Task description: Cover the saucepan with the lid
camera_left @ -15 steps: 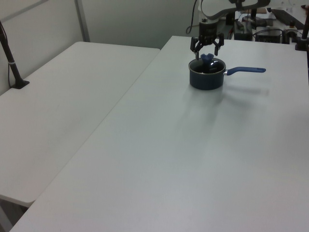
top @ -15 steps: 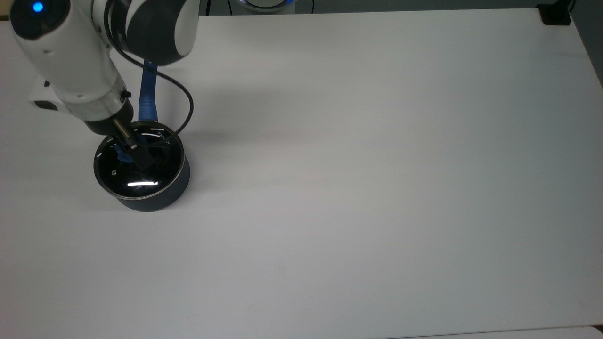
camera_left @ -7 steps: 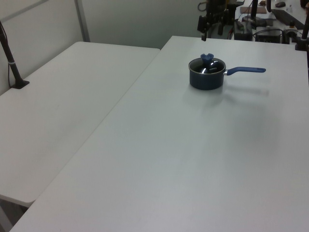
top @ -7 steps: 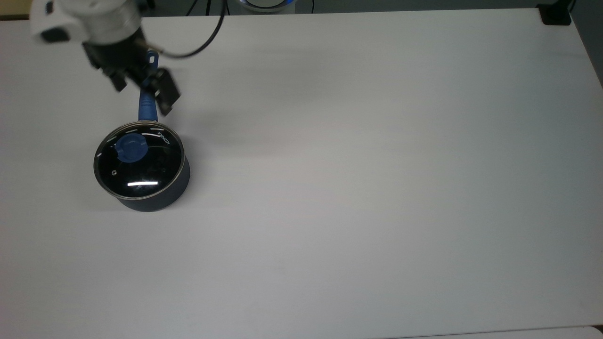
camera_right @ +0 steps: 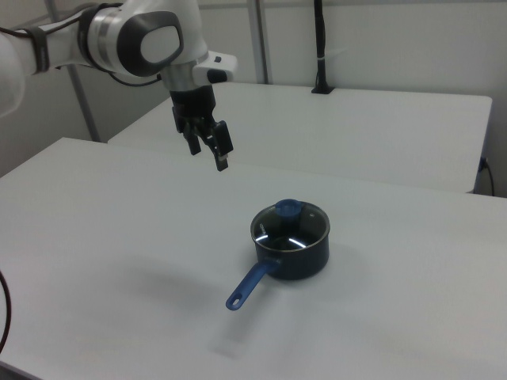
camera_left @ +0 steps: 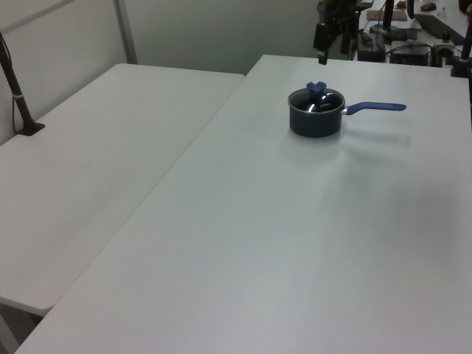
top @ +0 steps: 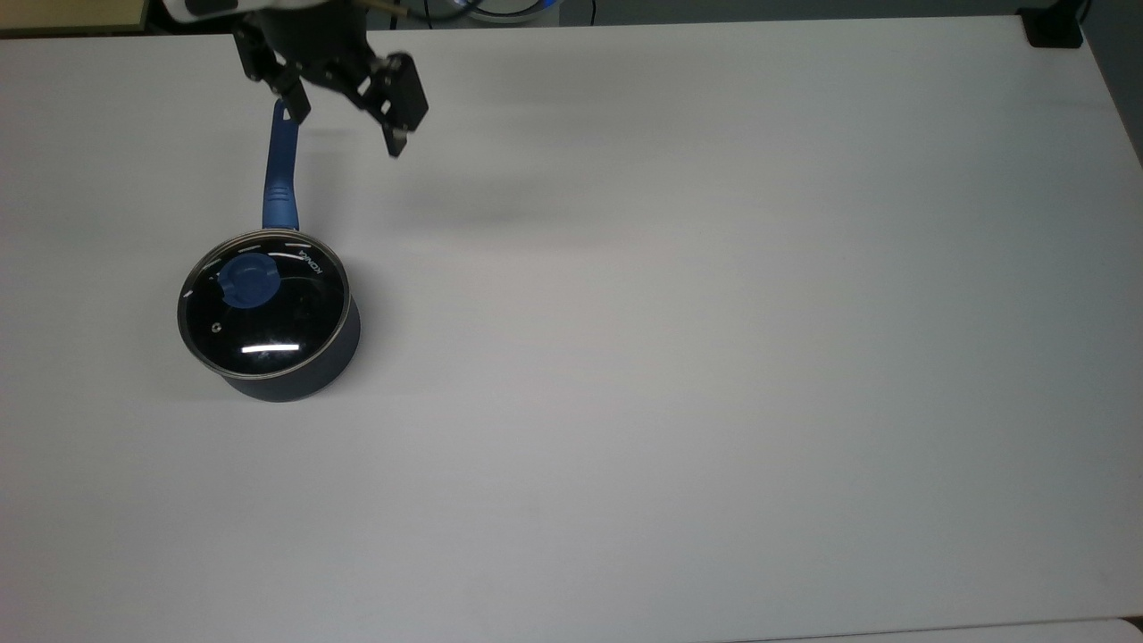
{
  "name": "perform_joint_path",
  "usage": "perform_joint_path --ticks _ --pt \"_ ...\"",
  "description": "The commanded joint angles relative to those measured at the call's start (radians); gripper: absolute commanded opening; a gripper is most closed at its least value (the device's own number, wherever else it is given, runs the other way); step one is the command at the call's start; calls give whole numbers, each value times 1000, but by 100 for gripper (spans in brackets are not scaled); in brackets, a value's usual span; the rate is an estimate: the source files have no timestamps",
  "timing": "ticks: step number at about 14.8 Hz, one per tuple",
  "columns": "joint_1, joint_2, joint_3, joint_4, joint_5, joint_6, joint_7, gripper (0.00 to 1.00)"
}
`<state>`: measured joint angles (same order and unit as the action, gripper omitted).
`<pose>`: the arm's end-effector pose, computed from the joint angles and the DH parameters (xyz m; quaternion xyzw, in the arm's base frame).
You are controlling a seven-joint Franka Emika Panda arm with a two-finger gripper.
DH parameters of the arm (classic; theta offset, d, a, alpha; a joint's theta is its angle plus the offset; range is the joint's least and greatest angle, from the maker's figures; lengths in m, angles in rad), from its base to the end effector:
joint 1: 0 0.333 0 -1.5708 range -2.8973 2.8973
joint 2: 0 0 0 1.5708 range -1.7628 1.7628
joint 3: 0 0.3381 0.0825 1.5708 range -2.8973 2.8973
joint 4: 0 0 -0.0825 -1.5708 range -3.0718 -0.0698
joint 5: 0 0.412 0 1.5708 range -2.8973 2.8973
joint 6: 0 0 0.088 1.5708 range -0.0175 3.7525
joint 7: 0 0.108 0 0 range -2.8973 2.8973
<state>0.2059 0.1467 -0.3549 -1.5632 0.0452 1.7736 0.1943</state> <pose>0.6386 -0.0767 0.5832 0.9845 -0.1717 0.0365 0.0022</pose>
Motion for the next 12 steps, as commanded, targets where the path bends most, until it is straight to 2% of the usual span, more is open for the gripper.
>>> perform_joint_path --ticks 1,3,4,7,12 --pt "-44 -139 88 -129 -19 -52 -82 100" --pt "-124 -145 184 -129 -31 -74 -87 100" --pt "-140 -156 204 -130 -34 -80 -88 100" --pt "-154 -176 206 -132 -25 -118 -143 100" --pt "-169 -177 206 -121 -22 -121 -151 100"
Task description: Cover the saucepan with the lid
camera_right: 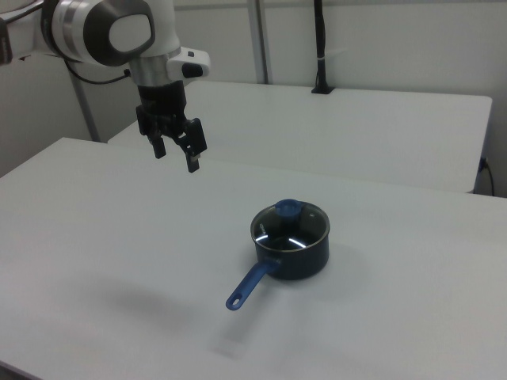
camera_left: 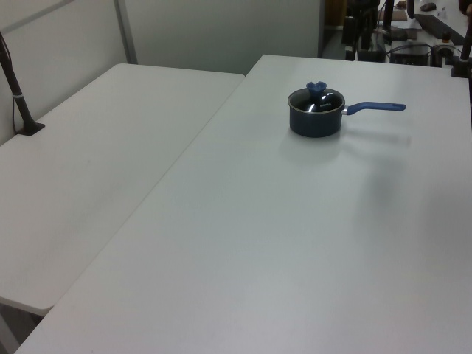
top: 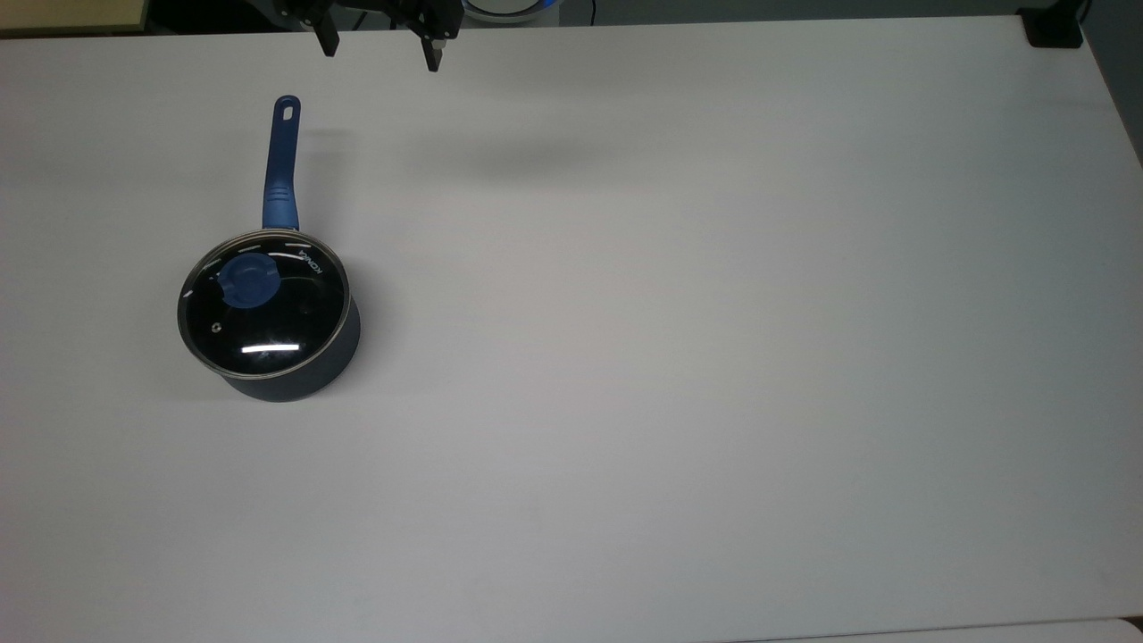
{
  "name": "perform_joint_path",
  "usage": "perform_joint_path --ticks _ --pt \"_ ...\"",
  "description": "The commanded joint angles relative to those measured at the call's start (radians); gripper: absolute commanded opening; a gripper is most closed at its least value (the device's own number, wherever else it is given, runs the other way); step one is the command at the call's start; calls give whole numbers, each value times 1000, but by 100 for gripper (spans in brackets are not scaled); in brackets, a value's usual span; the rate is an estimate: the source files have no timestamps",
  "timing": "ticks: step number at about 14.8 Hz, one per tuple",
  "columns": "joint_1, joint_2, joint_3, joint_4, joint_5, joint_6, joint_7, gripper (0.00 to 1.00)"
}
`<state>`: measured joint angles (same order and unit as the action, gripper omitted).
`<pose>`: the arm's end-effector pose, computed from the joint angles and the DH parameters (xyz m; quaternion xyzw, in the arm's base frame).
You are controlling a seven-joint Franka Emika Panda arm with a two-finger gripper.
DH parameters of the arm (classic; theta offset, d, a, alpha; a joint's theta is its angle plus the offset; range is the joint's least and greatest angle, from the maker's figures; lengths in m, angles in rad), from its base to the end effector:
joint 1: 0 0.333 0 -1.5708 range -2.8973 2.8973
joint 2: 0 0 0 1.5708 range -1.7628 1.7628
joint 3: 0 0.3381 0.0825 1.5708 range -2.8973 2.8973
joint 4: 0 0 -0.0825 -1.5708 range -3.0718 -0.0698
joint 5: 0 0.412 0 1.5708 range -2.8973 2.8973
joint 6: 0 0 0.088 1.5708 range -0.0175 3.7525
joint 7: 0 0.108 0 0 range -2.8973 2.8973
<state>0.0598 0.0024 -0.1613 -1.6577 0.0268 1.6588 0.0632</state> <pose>0.5861 -0.0569 0.6083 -0.9964 0.0834 0.0004 0.0132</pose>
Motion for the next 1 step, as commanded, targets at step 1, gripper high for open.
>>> perform_joint_path --ticks 1 --pt "-29 -33 13 -24 -4 -5 -20 100"
